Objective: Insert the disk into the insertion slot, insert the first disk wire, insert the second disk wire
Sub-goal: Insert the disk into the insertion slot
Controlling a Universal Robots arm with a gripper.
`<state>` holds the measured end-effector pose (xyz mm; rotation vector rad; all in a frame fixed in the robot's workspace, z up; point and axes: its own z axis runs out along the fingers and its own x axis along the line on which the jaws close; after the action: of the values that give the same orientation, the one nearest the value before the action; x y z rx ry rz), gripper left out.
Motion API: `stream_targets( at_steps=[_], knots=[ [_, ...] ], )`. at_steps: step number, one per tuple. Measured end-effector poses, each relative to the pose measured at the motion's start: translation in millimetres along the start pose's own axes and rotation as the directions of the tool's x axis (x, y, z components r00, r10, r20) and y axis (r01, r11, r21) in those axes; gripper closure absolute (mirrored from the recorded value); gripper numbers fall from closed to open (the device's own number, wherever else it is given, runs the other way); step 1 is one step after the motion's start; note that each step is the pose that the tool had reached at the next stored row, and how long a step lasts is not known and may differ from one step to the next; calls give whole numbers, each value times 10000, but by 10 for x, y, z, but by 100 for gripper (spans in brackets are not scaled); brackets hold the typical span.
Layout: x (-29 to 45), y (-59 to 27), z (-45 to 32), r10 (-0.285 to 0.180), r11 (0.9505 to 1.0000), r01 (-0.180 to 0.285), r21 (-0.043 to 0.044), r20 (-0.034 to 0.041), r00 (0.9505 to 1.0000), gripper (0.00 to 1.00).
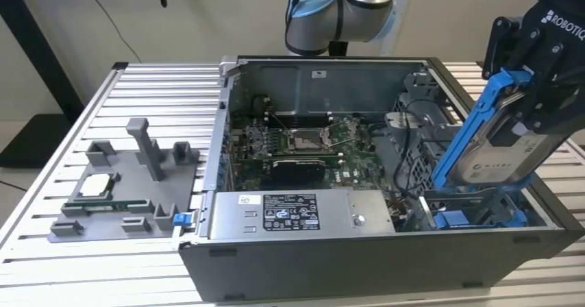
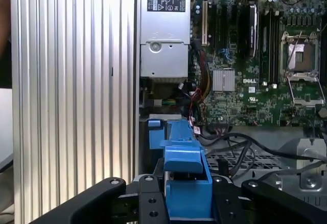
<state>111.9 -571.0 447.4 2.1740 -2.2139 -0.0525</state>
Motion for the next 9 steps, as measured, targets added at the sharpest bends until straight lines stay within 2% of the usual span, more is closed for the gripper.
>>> stream_targets(
  at_steps=[9],
  knots=[
    [2, -17, 163, -2, 10000, 2, 0, 16, 10000, 100]
  ],
)
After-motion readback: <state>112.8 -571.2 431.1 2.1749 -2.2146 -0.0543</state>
